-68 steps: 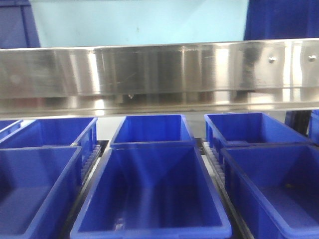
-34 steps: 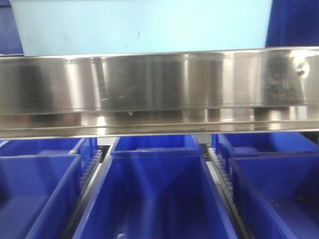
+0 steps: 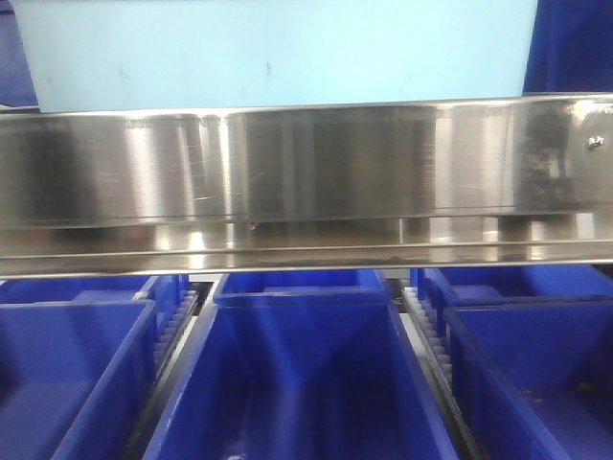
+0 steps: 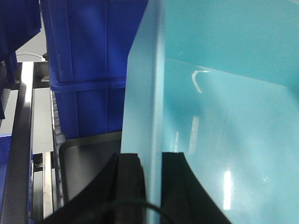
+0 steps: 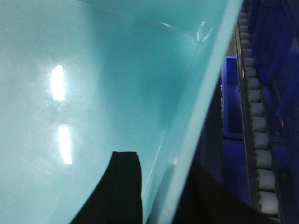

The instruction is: Move two blue bins to right shelf middle

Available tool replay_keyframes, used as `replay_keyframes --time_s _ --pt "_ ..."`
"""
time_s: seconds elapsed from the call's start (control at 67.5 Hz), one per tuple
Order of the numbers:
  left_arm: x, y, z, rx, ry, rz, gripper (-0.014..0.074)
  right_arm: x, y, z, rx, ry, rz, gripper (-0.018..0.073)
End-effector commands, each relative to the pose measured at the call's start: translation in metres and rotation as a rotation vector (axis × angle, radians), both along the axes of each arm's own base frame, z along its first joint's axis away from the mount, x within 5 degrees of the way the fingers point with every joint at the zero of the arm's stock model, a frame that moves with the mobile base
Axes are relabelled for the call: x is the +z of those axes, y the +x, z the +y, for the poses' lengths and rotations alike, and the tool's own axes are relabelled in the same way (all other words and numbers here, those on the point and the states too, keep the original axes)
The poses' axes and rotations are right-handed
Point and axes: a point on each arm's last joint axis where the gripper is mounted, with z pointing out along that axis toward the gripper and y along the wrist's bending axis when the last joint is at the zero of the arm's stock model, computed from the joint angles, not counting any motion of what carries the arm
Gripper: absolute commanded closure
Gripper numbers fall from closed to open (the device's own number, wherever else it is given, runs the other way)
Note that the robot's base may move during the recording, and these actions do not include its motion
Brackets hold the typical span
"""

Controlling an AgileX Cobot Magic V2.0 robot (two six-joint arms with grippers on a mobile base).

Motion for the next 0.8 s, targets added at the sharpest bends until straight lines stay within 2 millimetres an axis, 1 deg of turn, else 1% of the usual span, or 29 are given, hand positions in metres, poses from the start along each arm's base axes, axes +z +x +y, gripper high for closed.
replay_keyframes --time_s 0.0,0.785 --pt "0.0138 -0.0043 0.0021 0.011 -0.07 -0.061 0.0707 0.0099 -0.0037 -0.0018 0.015 -0.008 -0.064 0.0712" --pt "0.0138 -0.0043 0.0021 0.011 -0.07 -0.061 0.0707 0.0099 -0.0037 -0.0018 0.015 -0.008 -0.064 0.0712"
